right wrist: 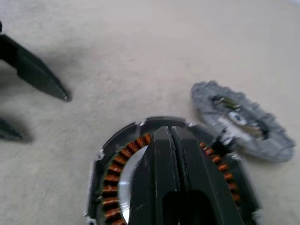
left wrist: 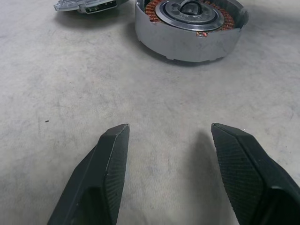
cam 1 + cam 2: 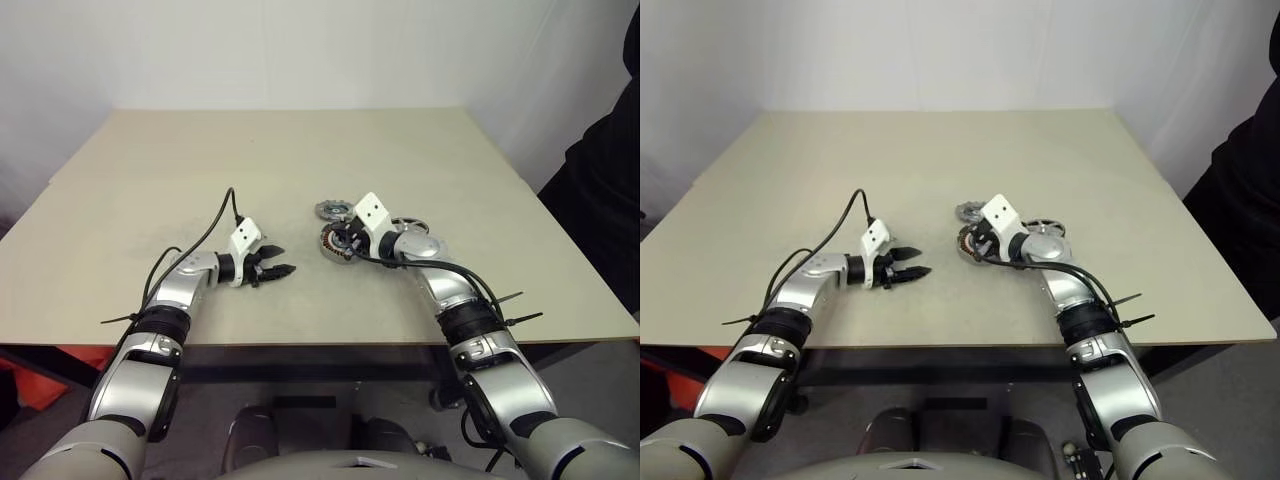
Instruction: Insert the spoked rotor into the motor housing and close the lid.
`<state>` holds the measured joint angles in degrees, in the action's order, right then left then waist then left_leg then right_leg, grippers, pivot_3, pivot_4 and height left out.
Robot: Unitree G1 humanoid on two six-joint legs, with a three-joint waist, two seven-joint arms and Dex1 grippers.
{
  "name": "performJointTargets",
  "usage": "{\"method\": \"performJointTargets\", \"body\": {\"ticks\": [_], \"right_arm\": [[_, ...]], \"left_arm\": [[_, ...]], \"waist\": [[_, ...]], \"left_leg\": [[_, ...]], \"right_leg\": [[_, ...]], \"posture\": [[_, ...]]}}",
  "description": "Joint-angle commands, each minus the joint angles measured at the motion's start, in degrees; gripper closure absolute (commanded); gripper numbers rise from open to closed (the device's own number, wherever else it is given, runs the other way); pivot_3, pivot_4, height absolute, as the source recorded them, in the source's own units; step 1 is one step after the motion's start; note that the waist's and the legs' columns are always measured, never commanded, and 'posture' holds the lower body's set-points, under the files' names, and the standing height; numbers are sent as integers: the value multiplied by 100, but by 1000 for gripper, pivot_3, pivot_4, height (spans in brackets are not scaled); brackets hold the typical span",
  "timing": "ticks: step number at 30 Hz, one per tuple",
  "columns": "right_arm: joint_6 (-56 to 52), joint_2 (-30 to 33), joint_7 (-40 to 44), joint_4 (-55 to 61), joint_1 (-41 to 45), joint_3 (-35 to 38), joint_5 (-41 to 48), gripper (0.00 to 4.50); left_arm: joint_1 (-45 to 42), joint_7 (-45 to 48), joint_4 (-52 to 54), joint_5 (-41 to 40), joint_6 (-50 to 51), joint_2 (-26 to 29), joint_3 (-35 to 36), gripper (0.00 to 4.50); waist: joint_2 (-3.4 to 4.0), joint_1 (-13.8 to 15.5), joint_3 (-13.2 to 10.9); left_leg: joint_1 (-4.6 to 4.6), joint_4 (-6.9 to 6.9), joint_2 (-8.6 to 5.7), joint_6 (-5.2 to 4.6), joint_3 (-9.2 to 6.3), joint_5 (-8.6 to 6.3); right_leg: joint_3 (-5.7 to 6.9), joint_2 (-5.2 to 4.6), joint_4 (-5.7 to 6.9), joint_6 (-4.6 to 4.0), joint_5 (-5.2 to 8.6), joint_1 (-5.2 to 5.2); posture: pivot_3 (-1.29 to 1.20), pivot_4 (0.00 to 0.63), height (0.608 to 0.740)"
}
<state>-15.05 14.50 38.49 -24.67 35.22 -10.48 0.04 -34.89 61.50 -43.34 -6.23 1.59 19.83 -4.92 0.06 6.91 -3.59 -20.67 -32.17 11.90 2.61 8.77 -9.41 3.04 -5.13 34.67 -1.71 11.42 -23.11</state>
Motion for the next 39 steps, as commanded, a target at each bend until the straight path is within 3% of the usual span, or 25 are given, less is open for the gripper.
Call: {"method": "performJointTargets", "body": {"ticks": [1, 23, 31, 39], "right_arm": [[36, 6, -11, 179, 68, 21, 17, 4484], [251, 84, -439, -611, 184, 149, -176, 4484], [195, 86, -395, -233, 241, 283, 7, 4484], [-423, 430, -609, 1010, -117, 796, 253, 4484]], "left_arm": [[-105, -16, 76, -4, -71, 67, 39, 1516], [-30, -39, 180, -7, -57, 69, 22, 1516], [-64, -43, 116, -3, -67, 62, 25, 1516], [-155, 91, 94, -54, -28, 15, 11, 1516]], "waist": [[0, 0, 0], [0, -3, 0], [0, -2, 0], [0, 12, 0]], "left_leg": [[0, 0, 0, 0, 0, 0], [3, -1, 0, 1, 0, 0], [3, -2, 0, 0, 0, 0], [1, -1, -1, 0, -1, 0]], "right_leg": [[0, 0, 0, 0, 0, 0], [0, 0, 2, 0, 0, 2], [0, 0, 2, 0, 0, 2], [0, 0, 1, 0, 0, 1]], "posture": [[0, 0, 740], [0, 0, 740], [0, 0, 740], [0, 0, 740]]}}
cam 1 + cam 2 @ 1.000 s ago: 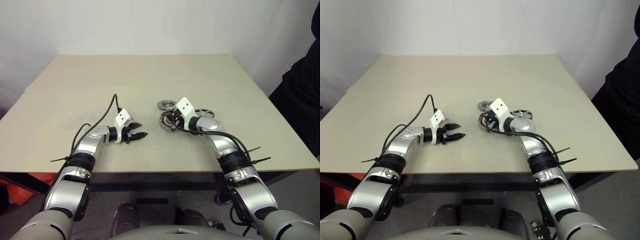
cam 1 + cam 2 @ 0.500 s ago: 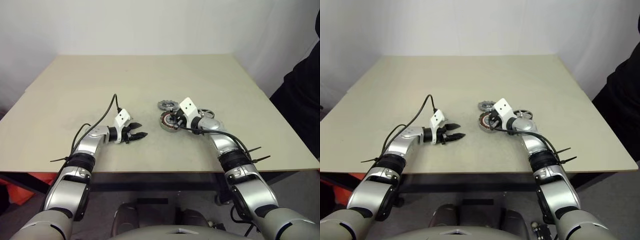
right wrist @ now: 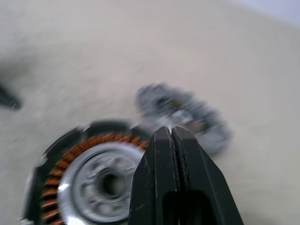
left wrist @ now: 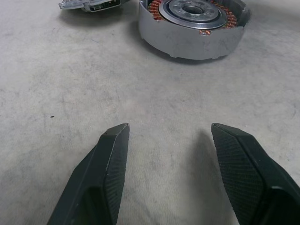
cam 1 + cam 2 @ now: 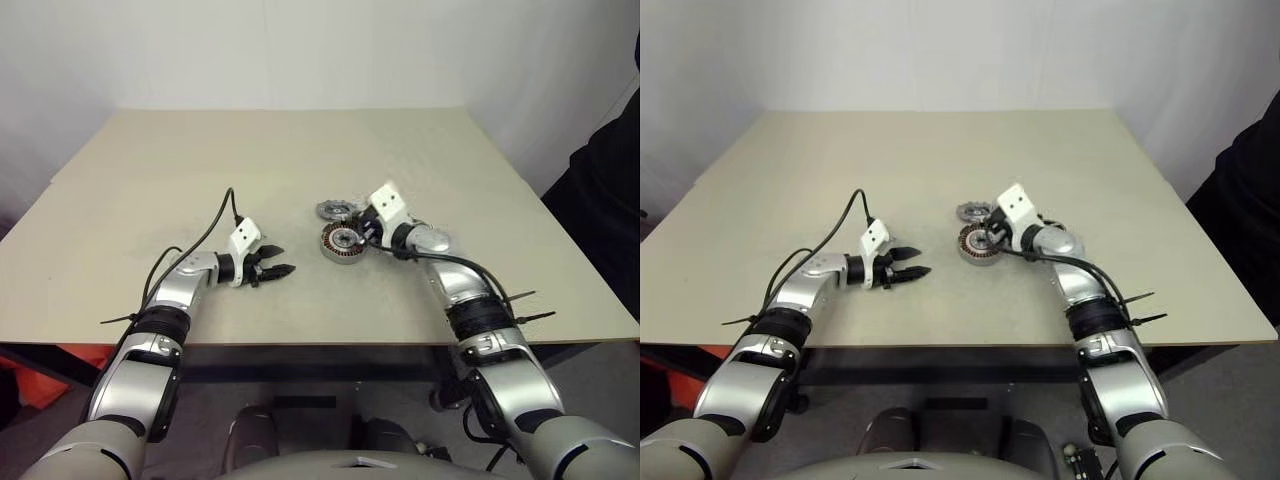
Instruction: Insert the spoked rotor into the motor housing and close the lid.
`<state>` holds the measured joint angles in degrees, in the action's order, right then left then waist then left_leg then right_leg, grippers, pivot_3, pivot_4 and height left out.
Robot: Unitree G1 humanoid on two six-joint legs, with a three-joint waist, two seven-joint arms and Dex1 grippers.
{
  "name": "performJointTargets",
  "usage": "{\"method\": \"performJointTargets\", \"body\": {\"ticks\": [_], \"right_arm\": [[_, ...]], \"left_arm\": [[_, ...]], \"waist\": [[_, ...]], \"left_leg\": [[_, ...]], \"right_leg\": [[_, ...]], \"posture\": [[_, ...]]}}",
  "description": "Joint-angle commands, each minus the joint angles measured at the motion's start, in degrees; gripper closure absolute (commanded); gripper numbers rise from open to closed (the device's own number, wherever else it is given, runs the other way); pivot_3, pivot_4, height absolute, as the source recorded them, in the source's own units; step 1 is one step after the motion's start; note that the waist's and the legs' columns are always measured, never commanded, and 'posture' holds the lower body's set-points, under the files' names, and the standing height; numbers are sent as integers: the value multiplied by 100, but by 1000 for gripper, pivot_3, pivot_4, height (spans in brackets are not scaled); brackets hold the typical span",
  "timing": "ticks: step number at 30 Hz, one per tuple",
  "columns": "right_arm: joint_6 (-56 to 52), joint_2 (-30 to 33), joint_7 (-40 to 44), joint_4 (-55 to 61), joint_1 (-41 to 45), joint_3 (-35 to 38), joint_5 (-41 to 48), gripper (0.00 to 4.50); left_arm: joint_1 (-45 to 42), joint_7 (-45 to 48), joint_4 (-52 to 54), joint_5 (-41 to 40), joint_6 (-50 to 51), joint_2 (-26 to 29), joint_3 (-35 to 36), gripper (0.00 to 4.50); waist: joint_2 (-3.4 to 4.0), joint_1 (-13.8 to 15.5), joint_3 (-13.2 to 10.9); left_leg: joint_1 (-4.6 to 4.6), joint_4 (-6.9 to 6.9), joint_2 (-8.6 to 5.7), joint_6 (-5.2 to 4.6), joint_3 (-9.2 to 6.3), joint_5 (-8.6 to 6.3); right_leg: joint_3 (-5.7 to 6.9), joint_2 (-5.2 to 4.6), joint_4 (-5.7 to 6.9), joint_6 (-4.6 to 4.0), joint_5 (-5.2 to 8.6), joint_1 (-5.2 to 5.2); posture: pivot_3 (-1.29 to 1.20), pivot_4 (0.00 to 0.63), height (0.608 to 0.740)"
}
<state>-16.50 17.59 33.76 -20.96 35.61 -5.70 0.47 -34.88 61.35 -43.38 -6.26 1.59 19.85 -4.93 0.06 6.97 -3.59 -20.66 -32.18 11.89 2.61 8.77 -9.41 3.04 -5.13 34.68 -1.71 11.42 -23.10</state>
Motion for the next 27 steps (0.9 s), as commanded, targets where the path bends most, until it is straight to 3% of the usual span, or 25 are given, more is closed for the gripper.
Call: {"method": "performJointTargets", "body": {"ticks": [1, 9, 13, 16, 23, 27], "right_arm": [[-444, 167, -178, 889, -291, 439, 279, 4484], [-1817, 457, -473, 2728, -1675, 1533, 1015, 4484], [-2207, 424, -674, 3093, -2040, 2151, 1469, 3639], [-2569, 151, -1236, 3022, -1877, 2686, 1774, 2649], [-3815, -809, -2552, 2230, -842, 4490, 3501, 2649], [-4118, -1101, -3182, 1875, -504, 5018, 4123, 2649]], "left_arm": [[-201, 127, 65, -43, -42, 6, 3, 1516], [-728, 237, -548, 103, -351, -98, -78, 1516], [-1049, 263, -993, 198, -584, -205, -102, 1516], [-1216, 280, -1259, 272, -732, -281, -128, 1516], [-1422, 301, -1582, 372, -991, -361, -116, 1516], [-1467, 255, -1648, 399, -1107, -350, -75, 1516]], "waist": [[0, 14, 0], [-2, 47, -1], [-2, 35, -1], [-2, 19, -1], [2, 23, -1], [4, 35, -1]], "left_leg": [[0, 1, 0, 0, 0, 0], [-4, 1, -3, -1, -3, 0], [0, 1, -3, 0, -2, 0], [5, 1, -2, 4, -1, 3], [8, 5, -4, 9, -1, 6], [4, 10, -4, 8, -1, 5]], "right_leg": [[0, 0, 0, 0, 0, 0], [0, -1, -5, 6, 3, 1], [0, -1, -5, 41, 24, 1], [-1, -1, -4, 43, 24, 1], [-1, -3, 0, 22, 12, 1], [0, -5, -2, 4, 3, 0]], "posture": [[0, 0, 740], [0, 0, 740], [0, 0, 740], [0, 0, 740], [0, 0, 740], [0, 0, 740]]}}
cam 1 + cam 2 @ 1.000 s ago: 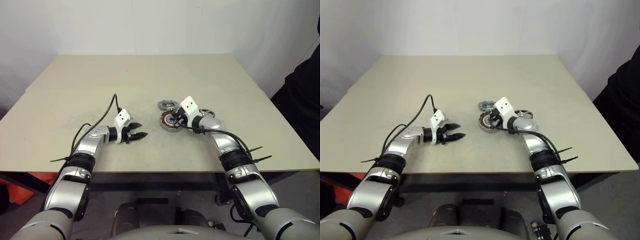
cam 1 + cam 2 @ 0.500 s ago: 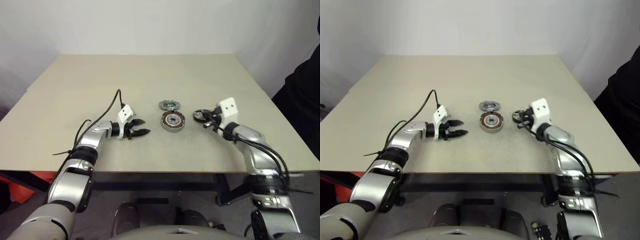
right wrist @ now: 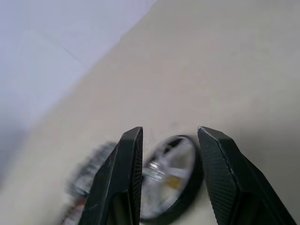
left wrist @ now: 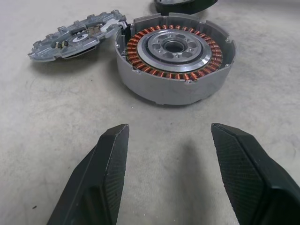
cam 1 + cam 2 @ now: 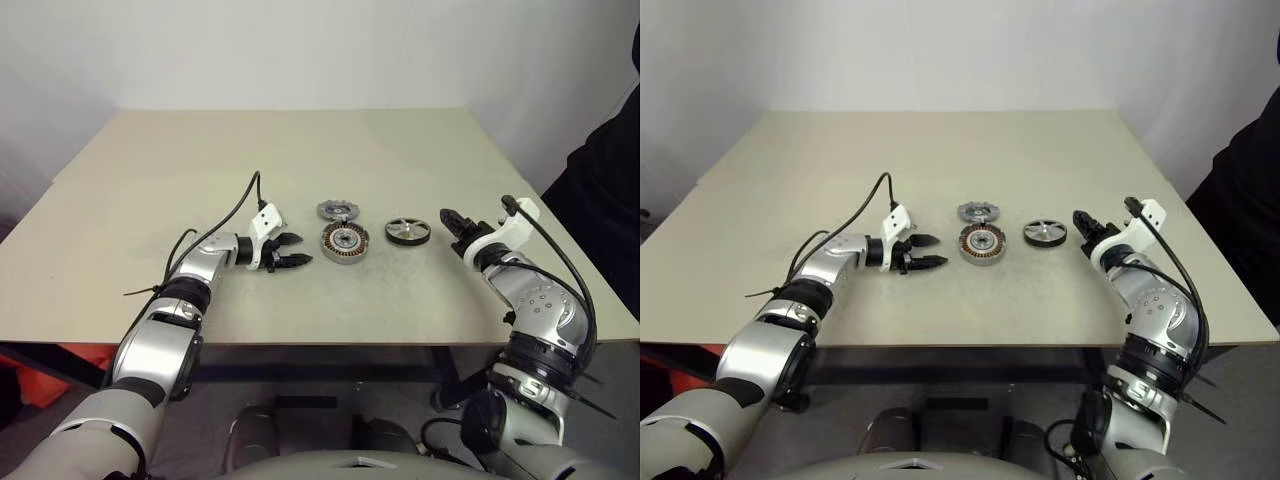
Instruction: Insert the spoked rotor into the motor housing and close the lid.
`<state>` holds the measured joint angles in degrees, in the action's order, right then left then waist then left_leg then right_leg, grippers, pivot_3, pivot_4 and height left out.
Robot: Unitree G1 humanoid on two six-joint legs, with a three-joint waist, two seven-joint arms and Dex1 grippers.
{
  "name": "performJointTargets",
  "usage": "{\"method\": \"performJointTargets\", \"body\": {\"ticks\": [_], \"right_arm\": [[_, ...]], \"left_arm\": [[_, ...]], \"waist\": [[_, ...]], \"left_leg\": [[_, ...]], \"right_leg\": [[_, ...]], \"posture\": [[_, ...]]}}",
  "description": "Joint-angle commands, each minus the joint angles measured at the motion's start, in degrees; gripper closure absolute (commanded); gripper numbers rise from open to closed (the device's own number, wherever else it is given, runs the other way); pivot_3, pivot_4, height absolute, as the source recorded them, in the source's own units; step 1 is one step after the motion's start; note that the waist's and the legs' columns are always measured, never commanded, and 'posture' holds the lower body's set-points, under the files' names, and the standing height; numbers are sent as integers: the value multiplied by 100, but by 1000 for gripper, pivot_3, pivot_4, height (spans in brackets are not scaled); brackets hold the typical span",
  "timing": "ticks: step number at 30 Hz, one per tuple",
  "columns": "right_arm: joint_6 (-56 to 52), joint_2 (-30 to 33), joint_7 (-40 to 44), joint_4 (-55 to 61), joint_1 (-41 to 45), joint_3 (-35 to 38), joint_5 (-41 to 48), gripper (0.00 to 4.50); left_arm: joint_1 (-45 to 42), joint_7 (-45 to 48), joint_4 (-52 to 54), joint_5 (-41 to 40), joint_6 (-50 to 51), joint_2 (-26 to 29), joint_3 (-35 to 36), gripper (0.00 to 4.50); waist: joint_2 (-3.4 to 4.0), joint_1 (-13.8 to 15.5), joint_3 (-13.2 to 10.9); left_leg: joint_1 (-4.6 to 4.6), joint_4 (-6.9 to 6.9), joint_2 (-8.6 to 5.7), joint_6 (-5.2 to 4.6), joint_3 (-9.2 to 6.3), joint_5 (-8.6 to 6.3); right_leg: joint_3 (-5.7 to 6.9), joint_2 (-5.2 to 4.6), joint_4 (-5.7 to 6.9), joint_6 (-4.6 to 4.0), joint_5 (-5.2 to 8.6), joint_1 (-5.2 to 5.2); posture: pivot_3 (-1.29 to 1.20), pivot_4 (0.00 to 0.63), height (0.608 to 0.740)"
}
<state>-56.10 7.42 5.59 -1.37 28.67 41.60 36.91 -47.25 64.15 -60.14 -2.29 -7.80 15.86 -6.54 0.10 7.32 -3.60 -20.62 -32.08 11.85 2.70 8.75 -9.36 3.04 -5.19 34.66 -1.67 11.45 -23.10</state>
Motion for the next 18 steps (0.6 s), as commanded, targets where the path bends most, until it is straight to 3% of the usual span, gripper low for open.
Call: {"method": "performJointTargets", "body": {"ticks": [1, 10, 18], "right_arm": [[-174, -99, -451, -148, 206, 311, 530, 2649], [-265, -278, -942, -232, 16, 213, 954, 2649], [-193, -823, -1210, -282, -171, -75, 1190, 2649]], "left_arm": [[-232, -36, 20, 7, -178, 53, 91, 1516], [-194, -24, 50, 13, -195, 112, 117, 1516], [-185, -42, 75, 32, -196, 129, 108, 1516]], "waist": [[1, 2, 0], [5, -1, -3], [6, -4, -3]], "left_leg": [[-3, 0, 0, 0, 0, 0], [-4, 1, -3, 14, 1, 8], [-5, 14, -2, 14, 1, 8]], "right_leg": [[0, -1, 0, -1, 0, -1], [2, -5, 1, 2, 2, -5], [2, -5, -1, 14, 9, -11]], "posture": [[0, 0, 740], [0, 0, 740], [0, 0, 740]]}}
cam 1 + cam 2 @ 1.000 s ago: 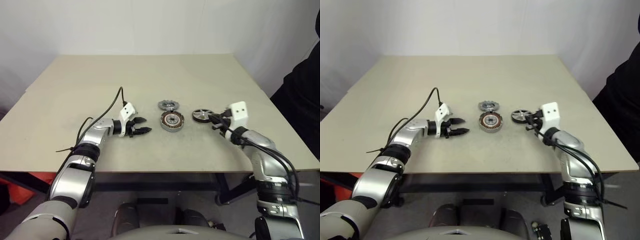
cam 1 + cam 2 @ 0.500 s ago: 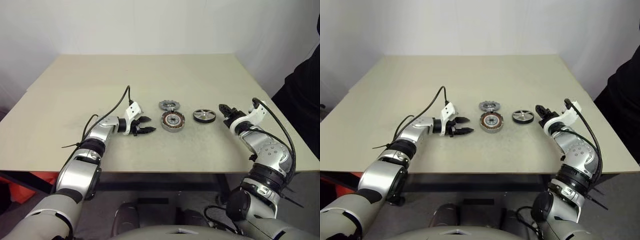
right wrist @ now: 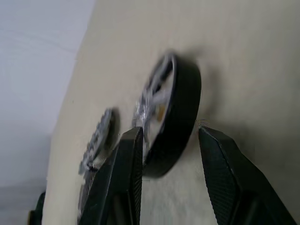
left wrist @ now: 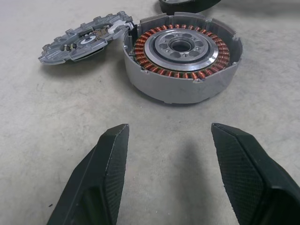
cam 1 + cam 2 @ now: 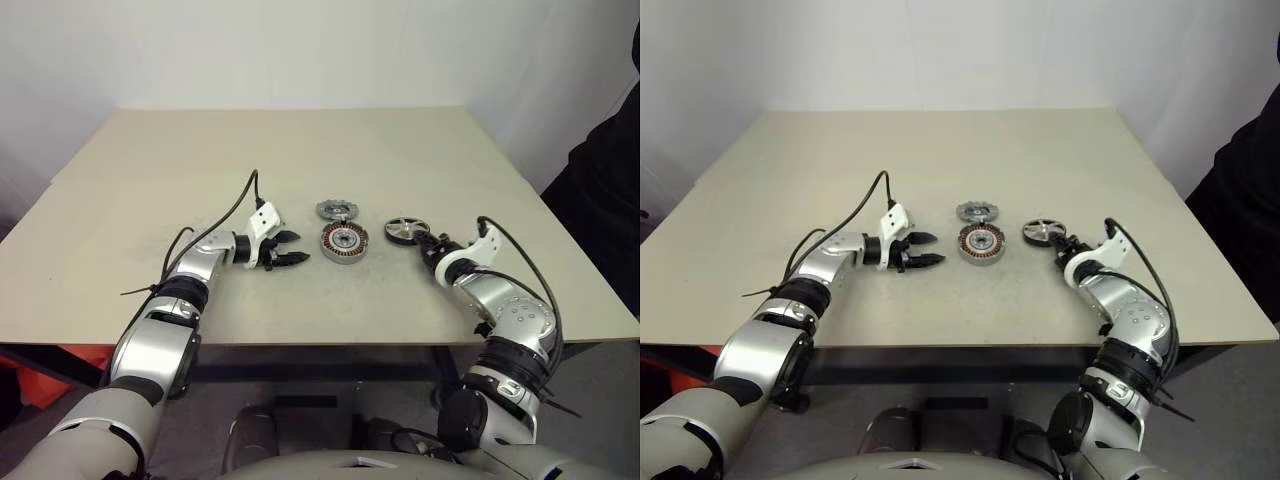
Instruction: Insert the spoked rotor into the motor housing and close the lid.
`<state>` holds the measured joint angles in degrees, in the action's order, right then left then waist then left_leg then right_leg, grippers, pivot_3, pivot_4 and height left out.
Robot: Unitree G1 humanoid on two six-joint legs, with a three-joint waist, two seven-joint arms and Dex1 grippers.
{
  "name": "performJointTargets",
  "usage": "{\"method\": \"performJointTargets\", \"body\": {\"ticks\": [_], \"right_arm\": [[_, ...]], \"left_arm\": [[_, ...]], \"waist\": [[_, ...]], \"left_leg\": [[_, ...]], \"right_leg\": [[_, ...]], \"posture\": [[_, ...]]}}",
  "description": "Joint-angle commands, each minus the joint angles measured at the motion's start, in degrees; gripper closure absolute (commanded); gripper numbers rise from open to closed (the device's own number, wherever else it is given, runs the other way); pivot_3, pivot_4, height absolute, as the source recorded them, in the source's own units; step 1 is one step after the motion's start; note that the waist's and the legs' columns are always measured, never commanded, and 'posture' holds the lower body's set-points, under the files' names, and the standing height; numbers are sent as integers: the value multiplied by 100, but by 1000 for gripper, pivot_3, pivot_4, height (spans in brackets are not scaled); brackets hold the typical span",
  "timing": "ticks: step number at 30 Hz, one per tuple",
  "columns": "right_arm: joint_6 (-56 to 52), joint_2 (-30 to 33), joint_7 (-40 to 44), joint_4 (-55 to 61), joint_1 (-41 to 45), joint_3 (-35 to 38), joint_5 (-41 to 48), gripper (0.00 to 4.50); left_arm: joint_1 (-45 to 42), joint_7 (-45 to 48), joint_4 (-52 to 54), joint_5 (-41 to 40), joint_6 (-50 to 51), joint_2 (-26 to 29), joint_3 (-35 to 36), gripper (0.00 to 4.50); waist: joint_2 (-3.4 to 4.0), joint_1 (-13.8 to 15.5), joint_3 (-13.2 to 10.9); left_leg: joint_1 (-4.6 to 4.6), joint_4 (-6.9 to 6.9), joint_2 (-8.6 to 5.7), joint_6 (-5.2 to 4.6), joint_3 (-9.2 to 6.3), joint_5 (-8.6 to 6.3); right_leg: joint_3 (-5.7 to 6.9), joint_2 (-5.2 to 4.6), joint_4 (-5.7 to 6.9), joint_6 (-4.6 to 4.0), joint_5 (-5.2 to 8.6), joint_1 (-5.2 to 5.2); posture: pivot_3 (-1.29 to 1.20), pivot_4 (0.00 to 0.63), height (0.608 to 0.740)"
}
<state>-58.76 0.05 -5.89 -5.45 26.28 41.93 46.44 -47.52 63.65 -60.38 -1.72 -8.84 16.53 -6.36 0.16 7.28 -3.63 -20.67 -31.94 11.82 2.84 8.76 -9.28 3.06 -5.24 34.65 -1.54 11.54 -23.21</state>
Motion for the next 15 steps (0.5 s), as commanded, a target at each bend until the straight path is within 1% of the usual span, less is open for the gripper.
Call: {"method": "performJointTargets", "body": {"ticks": [1, 2, 5, 7, 8, 13, 15], "right_arm": [[121, -144, -106, 92, 92, -87, 302, 2649], [157, -173, -143, 68, 108, -71, 357, 2649], [259, -202, -199, 27, 147, -8, 548, 3206], [313, -199, -228, 55, 154, 30, 736, 3889], [345, -195, -248, 82, 157, 59, 871, 4132], [439, -191, -364, 336, 161, 99, 1487, 4164], [464, -238, -490, 422, 186, 108, 1798, 4164]], "left_arm": [[-157, 2, 102, -19, -95, 65, 87, 1516], [-157, -2, 103, -16, -97, 66, 86, 1516], [-143, -10, 110, -5, -108, 77, 83, 1516], [-134, -12, 113, 0, -112, 81, 84, 1516], [-129, -12, 115, 2, -112, 82, 85, 1516], [-102, -14, 115, 11, -121, 80, 80, 1516], [-109, -16, 105, 14, -119, 71, 76, 1516]], "waist": [[0, 0, 0], [0, 0, 0], [0, -1, 0], [0, -1, 0], [0, -1, 0], [3, 3, -2], [3, 3, -2]], "left_leg": [[0, 2, 0, 1, 0, 1], [0, 2, 0, 1, 0, 1], [0, 5, 0, 2, 0, 1], [1, 5, 0, 1, 0, 1], [2, 6, 0, 2, 0, 1], [-2, 8, 1, 3, 0, 1], [-5, 10, 0, 7, 0, 4]], "right_leg": [[0, 0, -1, -4, -2, -1], [0, 0, -1, -5, -3, -1], [0, 0, -1, -4, -2, -2], [0, 0, -1, 2, 1, -2], [0, -1, -1, 12, 7, -2], [-1, -1, -2, 21, 13, -4], [0, -1, -2, 7, 4, -8]], "posture": [[0, 0, 740], [0, 0, 740], [0, 0, 740], [0, 0, 740], [0, 0, 740], [0, 0, 740], [0, 0, 740]]}}
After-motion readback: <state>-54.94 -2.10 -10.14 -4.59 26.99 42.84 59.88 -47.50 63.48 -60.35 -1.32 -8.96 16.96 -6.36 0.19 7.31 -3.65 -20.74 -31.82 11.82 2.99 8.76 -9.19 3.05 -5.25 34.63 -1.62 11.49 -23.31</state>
